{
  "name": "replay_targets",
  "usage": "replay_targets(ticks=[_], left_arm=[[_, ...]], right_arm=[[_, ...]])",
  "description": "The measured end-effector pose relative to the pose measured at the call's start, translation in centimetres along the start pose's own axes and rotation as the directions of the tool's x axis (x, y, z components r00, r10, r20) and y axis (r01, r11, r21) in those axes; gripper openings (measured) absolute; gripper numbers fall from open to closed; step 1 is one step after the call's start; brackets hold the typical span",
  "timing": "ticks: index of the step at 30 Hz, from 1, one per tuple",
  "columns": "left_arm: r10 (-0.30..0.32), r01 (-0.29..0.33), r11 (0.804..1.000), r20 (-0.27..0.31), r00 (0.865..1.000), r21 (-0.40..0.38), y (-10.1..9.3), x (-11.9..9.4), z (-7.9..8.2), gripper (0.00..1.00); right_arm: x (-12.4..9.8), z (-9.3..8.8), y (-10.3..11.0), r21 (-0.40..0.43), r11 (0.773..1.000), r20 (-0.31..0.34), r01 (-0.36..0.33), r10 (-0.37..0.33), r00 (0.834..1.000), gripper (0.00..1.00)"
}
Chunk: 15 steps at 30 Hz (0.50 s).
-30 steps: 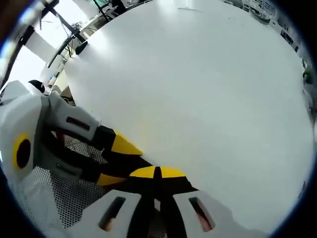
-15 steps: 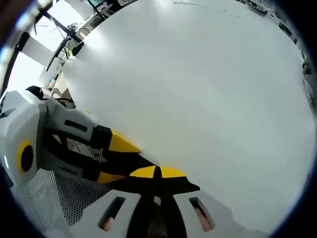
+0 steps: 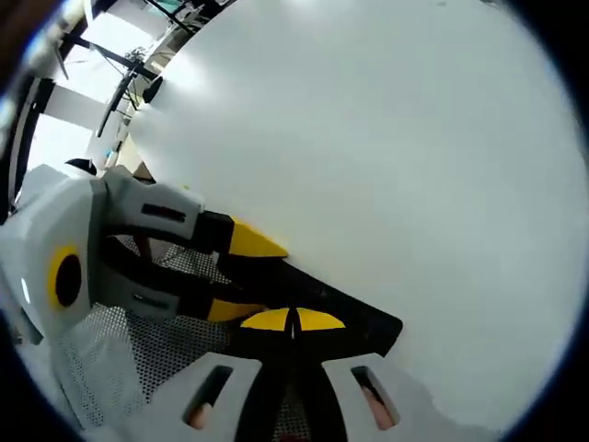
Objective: Press the specified remote control buttons in sequence, fully releasing each button before pressing the next.
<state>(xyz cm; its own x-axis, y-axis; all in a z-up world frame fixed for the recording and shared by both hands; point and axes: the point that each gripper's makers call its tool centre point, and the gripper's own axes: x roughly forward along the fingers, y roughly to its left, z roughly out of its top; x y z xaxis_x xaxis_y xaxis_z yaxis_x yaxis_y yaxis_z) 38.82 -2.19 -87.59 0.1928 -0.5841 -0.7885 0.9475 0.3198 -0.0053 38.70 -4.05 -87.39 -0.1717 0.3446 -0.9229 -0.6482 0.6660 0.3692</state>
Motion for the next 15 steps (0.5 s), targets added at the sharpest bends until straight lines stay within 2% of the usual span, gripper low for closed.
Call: replay_targets(ticks=[4,8,11,13,15], left_arm=[[0.003,-0.003,1.0,-0.004,1.0,-0.004,0.0,0.0,0.0,0.26],[0.004,-0.004,1.0,-0.006,1.0,-0.001,0.0,0.0,-0.1,0.25],[0.009,-0.009,1.0,-0.006,1.0,-0.004,0.1,0.0,-0.1,0.25],[0.009,-0.009,1.0,-0.01,1.0,-0.01,0.1,-0.1,-0.1,0.25],[0.01,-0.01,1.0,-0.01,1.0,-0.007,0.2,-0.1,-0.2,0.25]], right_arm=[[0.0,0.1,0.5,-0.051,0.999,0.006,0.006,-0.006,1.0,0.0],[-0.1,0.0,0.7,-0.06,0.998,0.009,0.002,-0.001,1.0,0.0],[-0.7,0.0,-0.3,-0.043,0.998,0.018,0.047,-0.046,0.999,0.0],[-1.3,1.1,-1.3,0.012,0.997,0.091,0.072,-0.073,0.993,0.0],[-1.6,1.5,-1.5,0.067,0.997,0.112,0.044,-0.051,0.992,0.0]])
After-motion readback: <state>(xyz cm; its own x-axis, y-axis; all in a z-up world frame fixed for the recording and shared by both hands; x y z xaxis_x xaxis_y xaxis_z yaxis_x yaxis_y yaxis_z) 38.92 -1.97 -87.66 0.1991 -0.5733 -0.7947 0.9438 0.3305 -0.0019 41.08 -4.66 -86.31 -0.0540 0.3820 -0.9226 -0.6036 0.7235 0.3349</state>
